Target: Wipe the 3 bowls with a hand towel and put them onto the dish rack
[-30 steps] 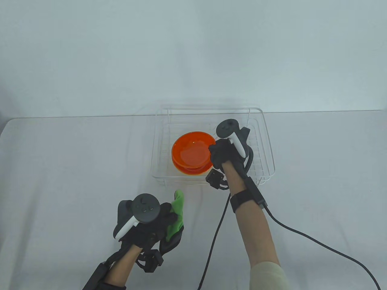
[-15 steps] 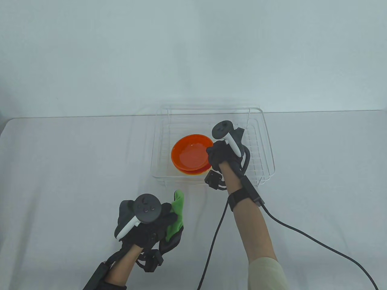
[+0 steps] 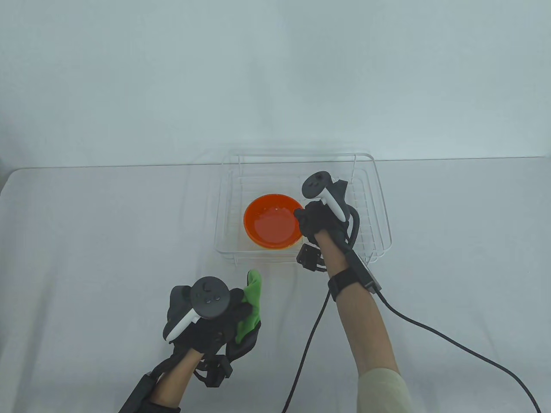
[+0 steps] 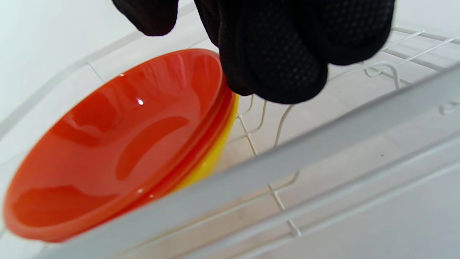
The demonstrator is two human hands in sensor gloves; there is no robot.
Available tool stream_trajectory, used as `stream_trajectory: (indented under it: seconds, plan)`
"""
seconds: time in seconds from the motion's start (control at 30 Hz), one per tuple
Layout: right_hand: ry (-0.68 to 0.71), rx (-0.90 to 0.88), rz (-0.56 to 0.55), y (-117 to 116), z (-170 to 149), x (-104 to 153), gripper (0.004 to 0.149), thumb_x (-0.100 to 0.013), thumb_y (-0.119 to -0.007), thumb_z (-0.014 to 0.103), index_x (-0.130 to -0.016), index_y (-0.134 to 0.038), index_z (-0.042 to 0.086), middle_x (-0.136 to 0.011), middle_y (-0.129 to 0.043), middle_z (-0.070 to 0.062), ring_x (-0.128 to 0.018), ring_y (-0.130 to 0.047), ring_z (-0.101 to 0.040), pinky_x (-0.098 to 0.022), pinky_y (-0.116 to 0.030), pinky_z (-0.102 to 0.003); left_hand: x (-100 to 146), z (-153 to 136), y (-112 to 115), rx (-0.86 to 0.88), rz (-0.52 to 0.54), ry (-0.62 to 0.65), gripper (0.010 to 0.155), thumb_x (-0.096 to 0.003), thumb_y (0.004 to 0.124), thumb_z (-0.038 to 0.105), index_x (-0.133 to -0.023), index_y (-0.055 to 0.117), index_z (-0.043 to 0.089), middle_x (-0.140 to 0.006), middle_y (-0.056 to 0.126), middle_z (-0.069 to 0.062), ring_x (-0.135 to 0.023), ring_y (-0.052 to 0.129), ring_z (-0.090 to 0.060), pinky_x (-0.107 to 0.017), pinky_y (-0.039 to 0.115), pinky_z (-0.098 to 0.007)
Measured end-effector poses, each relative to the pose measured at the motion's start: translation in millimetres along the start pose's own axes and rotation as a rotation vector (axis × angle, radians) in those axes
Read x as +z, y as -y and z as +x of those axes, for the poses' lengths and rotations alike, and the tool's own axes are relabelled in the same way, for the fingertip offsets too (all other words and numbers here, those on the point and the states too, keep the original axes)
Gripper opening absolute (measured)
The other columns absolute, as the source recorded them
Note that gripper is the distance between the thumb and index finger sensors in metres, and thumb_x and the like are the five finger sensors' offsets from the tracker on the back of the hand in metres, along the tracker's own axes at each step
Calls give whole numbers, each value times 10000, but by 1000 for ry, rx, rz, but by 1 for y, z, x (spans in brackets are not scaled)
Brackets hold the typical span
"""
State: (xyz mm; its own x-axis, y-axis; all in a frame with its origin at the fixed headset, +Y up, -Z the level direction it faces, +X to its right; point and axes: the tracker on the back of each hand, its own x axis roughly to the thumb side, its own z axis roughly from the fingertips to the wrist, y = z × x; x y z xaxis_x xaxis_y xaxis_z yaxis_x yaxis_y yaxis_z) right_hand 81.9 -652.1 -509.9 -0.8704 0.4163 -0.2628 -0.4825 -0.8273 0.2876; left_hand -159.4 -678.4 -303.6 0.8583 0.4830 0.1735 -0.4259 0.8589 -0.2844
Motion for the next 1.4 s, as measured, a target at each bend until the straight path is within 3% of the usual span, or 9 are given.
stream_trajectory:
  seconds: [0.17, 0.33, 0.43, 0.57, 0.73, 0.9, 1.07, 1.4]
  plan:
    - [115, -48, -34, 20, 2, 29, 638, -580, -644, 439, -1011, -629, -31, -791, -912, -232, -564, -992, -324, -447, -810, -506, 0, -1, 0, -5, 0, -6, 491, -523, 747, 372, -910, 742, 69, -612, 945, -61, -281, 1030, -85, -318, 885, -313]
    - [355, -9, -97, 37, -8, 92, 701, -575, -614, 482, -1069, -518, -6, -1009, -748, -248, -861, -839, -449, -603, -666, -643, 0, -2, 0, -20, 4, -20, 490, -524, 745, 372, -911, 740, 71, -613, 944, -59, -281, 1030, -85, -318, 885, -313]
    - [457, -7, -120, 39, -26, 129, 733, -570, -598, 505, -1088, -473, 2, -1065, -679, -257, -937, -757, -488, -637, -597, -682, -1, -3, 0, -26, 7, -29, 491, -524, 744, 373, -911, 741, 70, -612, 945, -59, -281, 1030, -85, -318, 885, -313]
    - [553, -24, -126, 30, -58, 171, 769, -564, -575, 536, -1106, -421, 12, -1125, -573, -274, -1018, -619, -533, -653, -531, -716, -1, -3, 0, -35, 7, -37, 492, -524, 743, 373, -911, 740, 70, -612, 945, -59, -281, 1030, -84, -318, 885, -312]
    - [638, -20, -157, -1, -105, 215, 802, -556, -560, 563, -1115, -366, 21, -1158, -485, -278, -1057, -525, -546, -661, -494, -733, -1, -2, 2, -89, 9, -47, 493, -524, 743, 373, -912, 740, 70, -612, 945, -59, -281, 1030, -85, -320, 885, -314]
    - [654, 20, -202, -25, -130, 232, 833, -544, -547, 593, -1118, -345, 24, -1173, -454, -274, -1079, -452, -558, -670, -467, -743, -4, 0, 6, -110, -8, -56, 491, -524, 743, 373, -910, 742, 69, -612, 945, -59, -281, 1030, -86, -319, 884, -315]
    - [655, 37, -192, -29, -131, 229, 846, -541, -539, 602, -1119, -326, 22, -1178, -428, -275, -1080, -411, -566, -675, -433, -749, -11, 6, 9, -165, -24, -76, 492, -524, 744, 372, -912, 740, 68, -612, 945, -61, -282, 1030, -87, -320, 884, -315]
    - [655, 15, -190, -28, -136, 228, 846, -541, -541, 602, -1117, -336, 18, -1174, -438, -281, -1074, -417, -572, -678, -416, -748, -60, 31, 6, -376, -140, -191, 497, -528, 748, 374, -921, 734, 70, -620, 939, -66, -288, 1023, -96, -328, 876, -323]
